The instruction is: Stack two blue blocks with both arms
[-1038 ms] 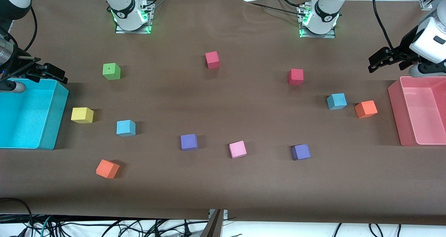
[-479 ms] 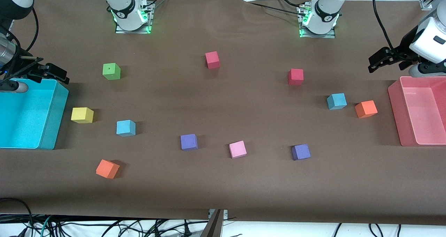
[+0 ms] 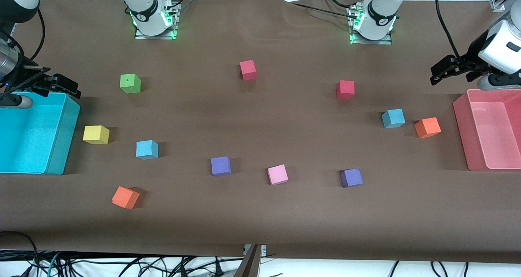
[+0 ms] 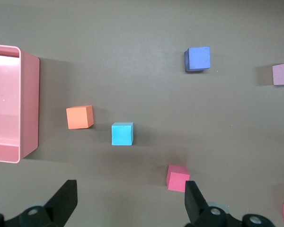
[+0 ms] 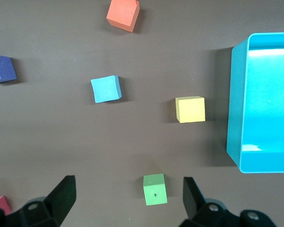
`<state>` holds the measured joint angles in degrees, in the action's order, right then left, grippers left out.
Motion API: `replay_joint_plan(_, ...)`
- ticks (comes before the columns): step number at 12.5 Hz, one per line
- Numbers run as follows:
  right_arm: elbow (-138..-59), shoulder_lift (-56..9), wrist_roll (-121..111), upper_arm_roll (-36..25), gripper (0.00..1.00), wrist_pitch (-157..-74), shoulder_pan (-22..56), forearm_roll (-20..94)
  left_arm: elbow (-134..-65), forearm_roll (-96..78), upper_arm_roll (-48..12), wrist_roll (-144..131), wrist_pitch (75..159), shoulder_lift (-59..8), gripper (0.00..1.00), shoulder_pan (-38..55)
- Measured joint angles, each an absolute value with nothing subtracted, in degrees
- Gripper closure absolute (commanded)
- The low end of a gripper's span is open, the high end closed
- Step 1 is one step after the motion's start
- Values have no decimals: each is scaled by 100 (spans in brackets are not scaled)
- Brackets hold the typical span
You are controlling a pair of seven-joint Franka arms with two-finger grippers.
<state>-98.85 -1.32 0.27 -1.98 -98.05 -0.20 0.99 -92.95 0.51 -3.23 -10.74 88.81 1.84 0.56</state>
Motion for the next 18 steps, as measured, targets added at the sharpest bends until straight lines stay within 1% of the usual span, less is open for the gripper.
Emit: replay_joint_plan(18,-10193,-182,28,-149,0,-9792,12,99,-9277,51,-313,-1074,8751,174,0,50)
